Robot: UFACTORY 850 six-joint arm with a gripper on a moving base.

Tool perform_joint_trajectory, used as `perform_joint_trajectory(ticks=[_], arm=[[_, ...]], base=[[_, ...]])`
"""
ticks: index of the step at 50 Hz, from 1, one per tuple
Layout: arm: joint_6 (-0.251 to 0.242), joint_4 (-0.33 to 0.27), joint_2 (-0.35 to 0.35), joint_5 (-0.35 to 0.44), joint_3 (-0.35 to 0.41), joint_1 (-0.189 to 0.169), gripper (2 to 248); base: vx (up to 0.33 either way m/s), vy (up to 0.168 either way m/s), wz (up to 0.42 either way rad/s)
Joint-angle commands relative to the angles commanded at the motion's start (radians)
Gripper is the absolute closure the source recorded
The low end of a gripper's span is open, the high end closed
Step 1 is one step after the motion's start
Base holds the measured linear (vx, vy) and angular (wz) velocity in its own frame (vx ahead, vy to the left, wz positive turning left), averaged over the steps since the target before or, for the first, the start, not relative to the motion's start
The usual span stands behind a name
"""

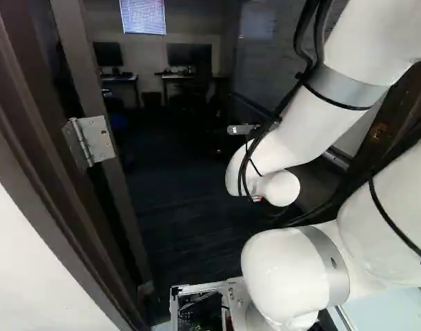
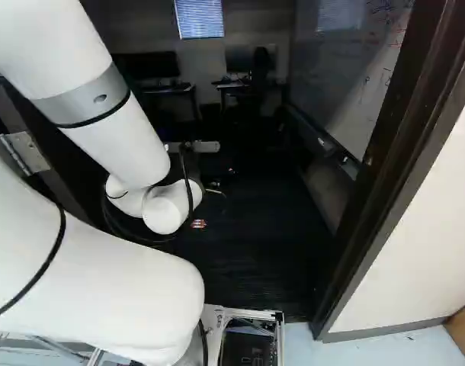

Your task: Open the door and move inside

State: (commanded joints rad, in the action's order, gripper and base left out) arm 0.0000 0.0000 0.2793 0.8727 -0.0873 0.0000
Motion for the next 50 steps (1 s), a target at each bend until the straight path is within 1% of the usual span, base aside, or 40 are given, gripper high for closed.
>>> perform_joint_trajectory(ticks=[13,50], arm=[[0.000,0.000,0.000,0.000,0.000,0.000,3],[0.000,0.000,0.000,0.000,0.000,0.000,3]], base=[[0.127,0.002,0.000],[0.141,-0.033,-0.005]])
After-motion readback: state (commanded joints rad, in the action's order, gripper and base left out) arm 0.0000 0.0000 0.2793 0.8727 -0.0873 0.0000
